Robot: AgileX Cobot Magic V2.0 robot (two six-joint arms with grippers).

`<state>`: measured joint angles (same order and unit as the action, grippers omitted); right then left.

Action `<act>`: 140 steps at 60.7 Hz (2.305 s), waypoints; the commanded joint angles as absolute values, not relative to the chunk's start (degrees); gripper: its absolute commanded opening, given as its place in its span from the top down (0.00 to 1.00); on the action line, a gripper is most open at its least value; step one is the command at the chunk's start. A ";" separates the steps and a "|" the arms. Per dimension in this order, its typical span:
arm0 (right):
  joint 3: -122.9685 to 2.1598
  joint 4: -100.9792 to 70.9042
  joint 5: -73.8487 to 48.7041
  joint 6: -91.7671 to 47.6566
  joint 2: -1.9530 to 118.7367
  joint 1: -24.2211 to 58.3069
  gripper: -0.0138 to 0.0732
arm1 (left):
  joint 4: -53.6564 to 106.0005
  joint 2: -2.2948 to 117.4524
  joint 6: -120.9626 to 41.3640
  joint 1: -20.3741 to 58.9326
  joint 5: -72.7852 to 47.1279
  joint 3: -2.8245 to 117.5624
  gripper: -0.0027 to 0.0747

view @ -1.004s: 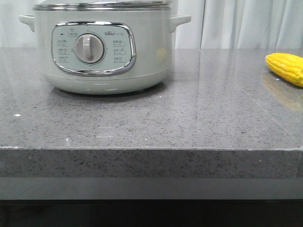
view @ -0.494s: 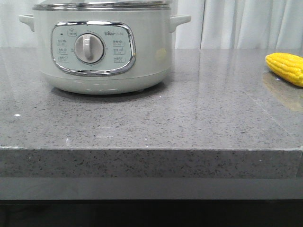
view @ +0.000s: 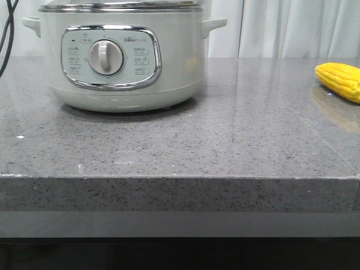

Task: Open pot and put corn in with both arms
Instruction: 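Lift the glass lid with the left gripper while lowering the right over corn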

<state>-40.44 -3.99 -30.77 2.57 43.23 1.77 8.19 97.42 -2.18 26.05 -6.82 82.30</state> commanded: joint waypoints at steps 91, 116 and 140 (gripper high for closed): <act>-42.51 -3.34 -26.57 2.17 43.16 1.43 0.16 | 3.84 54.22 -2.09 26.21 -26.04 73.25 0.68; -42.51 -3.34 -25.59 2.17 43.16 1.43 0.16 | 3.95 39.64 -2.09 26.21 -24.14 55.23 0.68; -51.77 -2.95 -32.59 2.17 50.81 0.87 0.16 | 3.95 39.98 -2.09 26.21 -25.09 55.23 0.68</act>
